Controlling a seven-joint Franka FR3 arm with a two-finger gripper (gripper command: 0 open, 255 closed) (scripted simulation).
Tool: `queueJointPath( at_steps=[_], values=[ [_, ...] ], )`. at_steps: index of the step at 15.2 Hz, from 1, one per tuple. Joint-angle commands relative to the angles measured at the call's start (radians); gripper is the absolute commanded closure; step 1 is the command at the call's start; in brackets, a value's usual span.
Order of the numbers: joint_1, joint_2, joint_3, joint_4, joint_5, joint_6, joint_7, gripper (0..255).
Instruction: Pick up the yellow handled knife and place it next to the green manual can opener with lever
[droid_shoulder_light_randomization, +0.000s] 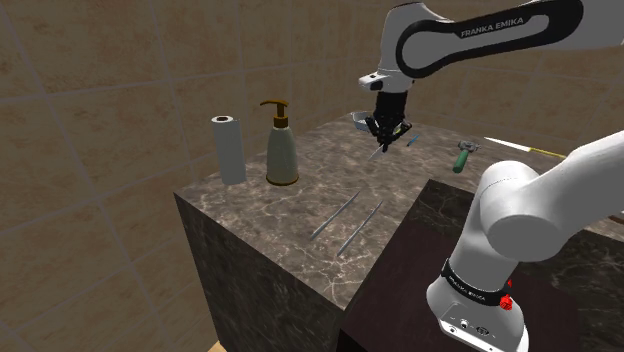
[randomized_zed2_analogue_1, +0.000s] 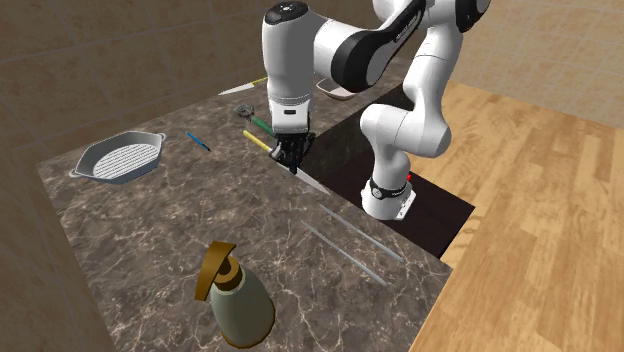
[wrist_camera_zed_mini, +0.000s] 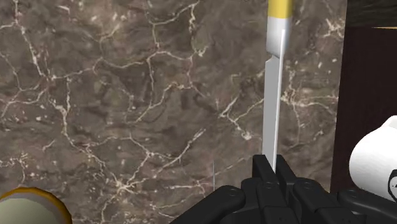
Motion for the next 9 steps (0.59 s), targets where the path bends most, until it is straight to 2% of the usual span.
queueJointPath(
  at_steps=[1, 9],
  values=[
    [-0.032, -0.045, -0.025, -0.018, -0.03, -0.022, -0.039, 255],
    [-0.169, -0.186, -0.152, -0.046, -0.166, -0.1, -0.224, 255]
  ],
)
